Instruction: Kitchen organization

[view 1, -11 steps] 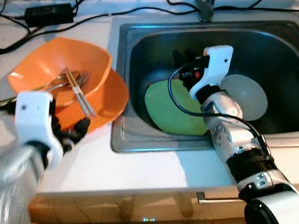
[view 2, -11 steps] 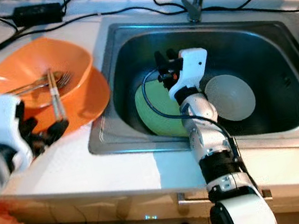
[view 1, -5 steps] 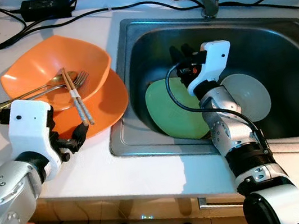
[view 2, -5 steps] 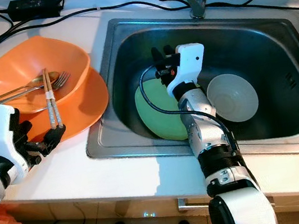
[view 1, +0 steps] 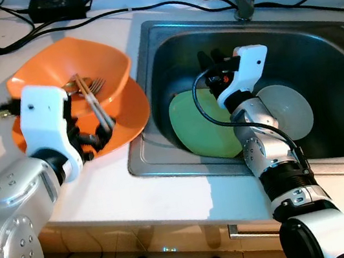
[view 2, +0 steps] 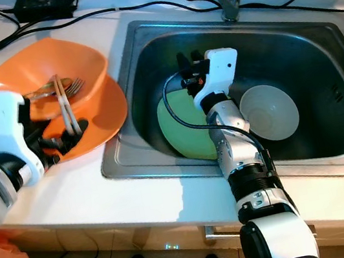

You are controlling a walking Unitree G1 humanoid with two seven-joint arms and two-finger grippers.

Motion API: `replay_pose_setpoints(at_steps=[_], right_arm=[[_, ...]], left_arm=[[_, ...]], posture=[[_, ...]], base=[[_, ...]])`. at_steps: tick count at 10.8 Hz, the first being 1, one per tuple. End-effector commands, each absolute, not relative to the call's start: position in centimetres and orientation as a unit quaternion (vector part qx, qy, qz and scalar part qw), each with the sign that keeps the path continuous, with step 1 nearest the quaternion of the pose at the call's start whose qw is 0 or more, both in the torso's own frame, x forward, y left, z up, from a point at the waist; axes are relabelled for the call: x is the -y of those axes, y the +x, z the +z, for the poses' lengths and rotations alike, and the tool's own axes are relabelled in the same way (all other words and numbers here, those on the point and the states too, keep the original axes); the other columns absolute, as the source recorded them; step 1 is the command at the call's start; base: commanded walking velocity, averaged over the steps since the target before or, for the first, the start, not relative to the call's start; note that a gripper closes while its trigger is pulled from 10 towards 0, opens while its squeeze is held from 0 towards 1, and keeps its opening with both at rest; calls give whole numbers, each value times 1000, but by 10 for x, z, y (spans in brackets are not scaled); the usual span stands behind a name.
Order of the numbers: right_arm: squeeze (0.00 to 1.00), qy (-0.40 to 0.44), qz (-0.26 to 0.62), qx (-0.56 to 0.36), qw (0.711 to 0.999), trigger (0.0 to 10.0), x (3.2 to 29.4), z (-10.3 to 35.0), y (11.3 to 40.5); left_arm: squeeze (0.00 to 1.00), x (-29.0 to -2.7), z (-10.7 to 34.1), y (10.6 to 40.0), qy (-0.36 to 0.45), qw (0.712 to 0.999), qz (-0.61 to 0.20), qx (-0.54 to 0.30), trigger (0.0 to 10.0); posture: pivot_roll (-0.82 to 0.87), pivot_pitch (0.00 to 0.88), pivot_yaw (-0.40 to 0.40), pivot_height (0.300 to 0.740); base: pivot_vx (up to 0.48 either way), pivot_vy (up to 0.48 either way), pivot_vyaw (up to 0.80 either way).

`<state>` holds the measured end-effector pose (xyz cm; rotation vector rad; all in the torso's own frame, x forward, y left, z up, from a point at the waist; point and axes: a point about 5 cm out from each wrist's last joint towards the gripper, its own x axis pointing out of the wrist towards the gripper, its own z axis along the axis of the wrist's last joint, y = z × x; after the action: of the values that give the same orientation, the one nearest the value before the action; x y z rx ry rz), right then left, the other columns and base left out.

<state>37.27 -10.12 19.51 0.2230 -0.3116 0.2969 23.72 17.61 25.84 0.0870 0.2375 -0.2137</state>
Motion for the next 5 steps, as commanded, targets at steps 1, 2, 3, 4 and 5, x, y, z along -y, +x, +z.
replay_pose_setpoints(at_steps=[1, 2, 3, 4, 5], right_arm=[[0, 125, 142, 120, 975, 10000, 103, 172, 369], [0, 125, 143, 120, 974, 10000, 102, 173, 369], [0, 126, 145, 120, 974, 10000, 101, 173, 369], [0, 126, 145, 120, 974, 10000, 101, 173, 369], [0, 126, 146, 120, 974, 10000, 100, 172, 369]], left_arm=[[0, -172, 257, 236, 46, 984, -121, -123, 10000], [0, -171, 253, 235, 47, 982, -124, -130, 10000], [0, -173, 249, 234, 49, 980, -129, -142, 10000], [0, -172, 245, 232, 53, 977, -140, -153, 10000], [0, -171, 240, 230, 56, 972, -153, -167, 10000]], posture=[[253, 187, -65, 740], [255, 189, -67, 740], [254, 191, -68, 740], [254, 192, -67, 740], [252, 193, -67, 740]], base=[[0, 0, 0], [0, 0, 0], [0, 0, 0], [0, 0, 0], [0, 0, 0]])
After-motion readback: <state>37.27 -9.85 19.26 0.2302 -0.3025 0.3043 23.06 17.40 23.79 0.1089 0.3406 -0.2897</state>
